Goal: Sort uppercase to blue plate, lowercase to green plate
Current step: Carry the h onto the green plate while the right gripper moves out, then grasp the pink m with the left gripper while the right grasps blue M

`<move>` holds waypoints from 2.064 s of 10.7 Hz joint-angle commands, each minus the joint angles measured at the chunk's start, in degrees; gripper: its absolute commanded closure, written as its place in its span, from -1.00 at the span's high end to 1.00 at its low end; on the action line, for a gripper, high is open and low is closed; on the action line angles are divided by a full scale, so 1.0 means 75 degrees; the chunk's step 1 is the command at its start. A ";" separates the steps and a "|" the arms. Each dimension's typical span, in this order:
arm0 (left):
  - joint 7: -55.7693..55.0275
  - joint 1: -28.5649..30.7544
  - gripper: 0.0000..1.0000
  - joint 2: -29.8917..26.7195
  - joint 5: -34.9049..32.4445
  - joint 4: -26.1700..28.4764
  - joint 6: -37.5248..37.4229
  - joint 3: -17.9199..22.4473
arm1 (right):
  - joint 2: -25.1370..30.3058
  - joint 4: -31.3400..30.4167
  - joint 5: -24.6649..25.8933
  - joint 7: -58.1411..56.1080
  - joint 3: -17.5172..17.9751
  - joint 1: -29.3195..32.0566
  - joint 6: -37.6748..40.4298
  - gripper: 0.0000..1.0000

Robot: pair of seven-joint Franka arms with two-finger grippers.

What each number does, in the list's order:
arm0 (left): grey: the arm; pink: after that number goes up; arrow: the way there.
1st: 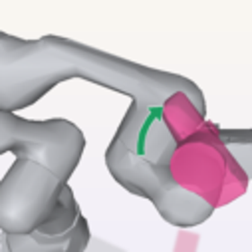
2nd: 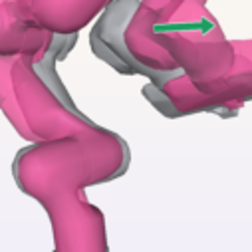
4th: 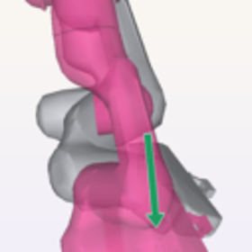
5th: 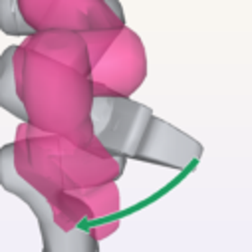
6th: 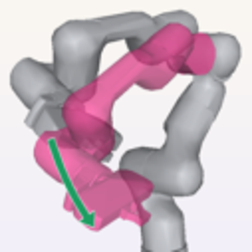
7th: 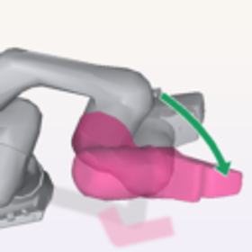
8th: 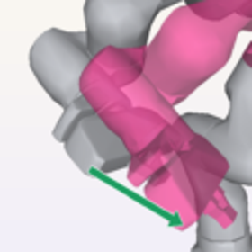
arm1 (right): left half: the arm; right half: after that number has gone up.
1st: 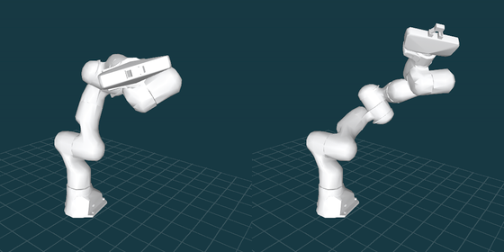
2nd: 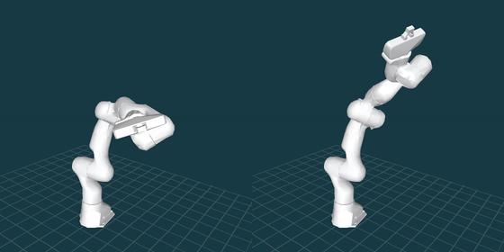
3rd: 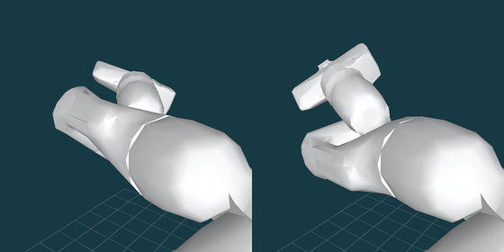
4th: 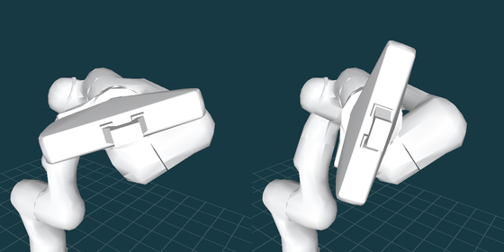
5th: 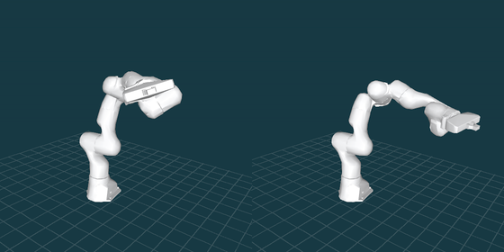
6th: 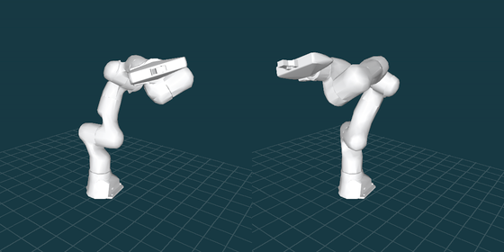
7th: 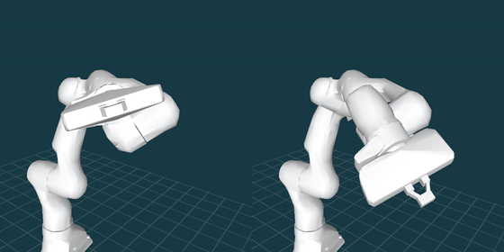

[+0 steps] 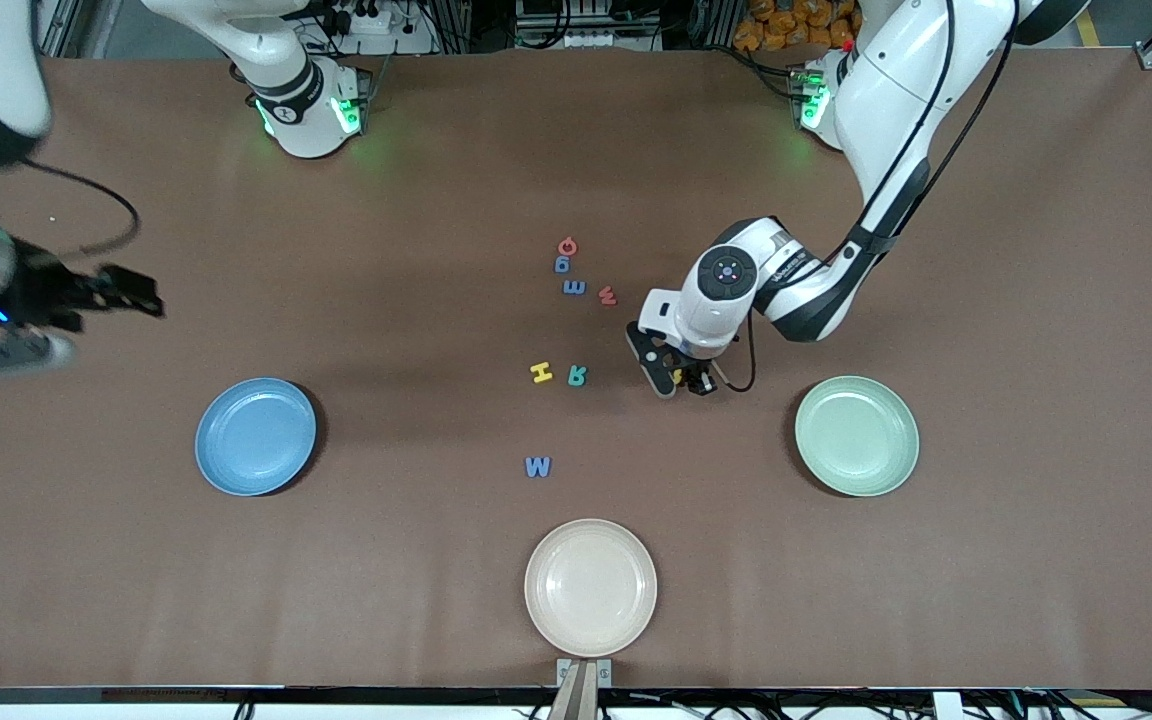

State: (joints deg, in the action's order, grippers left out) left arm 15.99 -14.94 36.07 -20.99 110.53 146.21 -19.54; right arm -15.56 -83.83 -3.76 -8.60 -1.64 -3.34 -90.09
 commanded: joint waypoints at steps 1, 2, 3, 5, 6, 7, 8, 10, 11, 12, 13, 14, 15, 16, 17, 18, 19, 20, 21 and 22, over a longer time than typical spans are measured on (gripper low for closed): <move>0.0048 0.0500 -1.00 -0.0611 -0.0085 0.0052 -0.0251 0.0344 | -0.0759 0.0268 -0.0609 -0.0037 -0.0028 -0.0233 -0.0724 1.00; 0.0048 0.0736 -1.00 -0.0880 -0.0050 0.0017 -0.0497 0.0391 | -0.1133 0.0267 -0.0646 0.0021 -0.0028 -0.0536 -0.1342 1.00; 0.0060 0.1017 -1.00 -0.1127 0.0136 0.0017 -0.0592 0.0519 | -0.1369 0.0267 -0.0612 0.0126 -0.0039 -0.0841 -0.1893 1.00; 0.0665 0.1766 -1.00 -0.1234 0.0686 -0.0041 -0.0593 0.0543 | -0.1837 0.0279 -0.0611 0.0954 -0.0028 -0.1135 -0.2179 1.00; 0.0936 0.1978 -1.00 -0.1188 0.0898 -0.0076 -0.0593 0.0590 | -0.2095 0.0279 -0.0600 0.1319 -0.0028 -0.1450 -0.2632 1.00; 0.1008 0.2178 -1.00 -0.1095 0.0923 -0.0077 -0.0593 0.0695 | -0.2295 0.0279 -0.0565 0.1554 -0.0039 -0.1767 -0.3194 1.00; 0.1032 0.2180 -1.00 -0.0908 0.0923 -0.0100 -0.0593 0.0881 | -0.2448 0.0279 -0.0542 0.1916 -0.0040 -0.2095 -0.3432 1.00; 0.1032 0.2215 -0.18 -0.0650 0.0923 -0.0240 -0.0570 0.0953 | -0.2717 0.0279 -0.0530 0.2352 -0.0040 -0.2622 -0.3550 1.00; 0.1009 0.2215 0.34 -0.0649 0.0923 -0.0264 -0.0570 0.0953 | -0.2869 0.0279 -0.0541 0.2516 -0.0040 -0.2764 -0.3795 1.00; 0.0997 0.2215 0.99 -0.0660 0.0923 -0.0299 -0.0570 0.0953 | -0.3033 0.0291 -0.0553 0.2808 -0.0040 -0.2882 -0.4226 1.00; 0.0916 0.2157 1.00 -0.0695 0.0923 -0.0299 -0.0581 0.0907 | -0.3255 0.0349 -0.0541 0.3112 -0.0040 -0.3069 -0.4683 1.00; 0.0625 0.2098 1.00 -0.0742 0.0923 -0.0276 -0.0616 0.0849 | -0.3467 0.0407 -0.0541 0.3371 -0.0040 -0.3268 -0.5001 1.00; 0.0297 0.1982 1.00 -0.0823 0.0923 -0.0288 -0.0825 0.0767 | -0.3666 0.0466 -0.0518 0.3478 -0.0040 -0.3479 -0.5387 1.00; -0.0309 0.1795 1.00 -0.0940 0.0923 -0.0299 -0.1141 0.0662 | -0.3877 0.0501 -0.0506 0.3490 -0.0051 -0.3597 -0.5635 1.00; -0.1475 0.1410 1.00 -0.1092 0.0923 -0.0299 -0.1561 0.0487 | -0.4180 0.0745 -0.0506 0.3502 -0.0063 -0.3679 -0.5869 1.00; -0.2972 0.1023 1.00 -0.1129 0.0935 -0.0299 -0.1925 0.0346 | -0.4532 0.1108 -0.0506 0.3572 -0.0063 -0.3726 -0.5895 1.00; -0.4368 0.0787 1.00 -0.1071 0.0935 -0.0265 -0.1998 0.0077 | -0.4790 0.1413 -0.0506 0.3746 -0.0063 -0.3750 -0.5906 1.00; -0.5356 0.0588 1.00 -0.1012 0.0923 -0.0195 -0.1999 -0.0146 | -0.4978 0.1590 -0.0506 0.4015 -0.0086 -0.3878 -0.5930 1.00; -0.6074 0.0331 1.00 -0.0942 0.0923 -0.0182 -0.1999 -0.0322 | -0.5154 0.1777 -0.0506 0.4215 -0.0249 -0.4053 -0.6011 1.00; -0.6823 0.0166 1.00 -0.0837 0.0935 -0.0182 -0.1999 -0.0602 | -0.5377 0.2011 -0.0518 0.4333 -0.0459 -0.4206 -0.6070 1.00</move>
State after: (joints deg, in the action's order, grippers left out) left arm -28.47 -12.96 29.32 -14.67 108.73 131.61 -22.15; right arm -52.21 -73.94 -7.70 21.21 -2.53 -32.66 -135.56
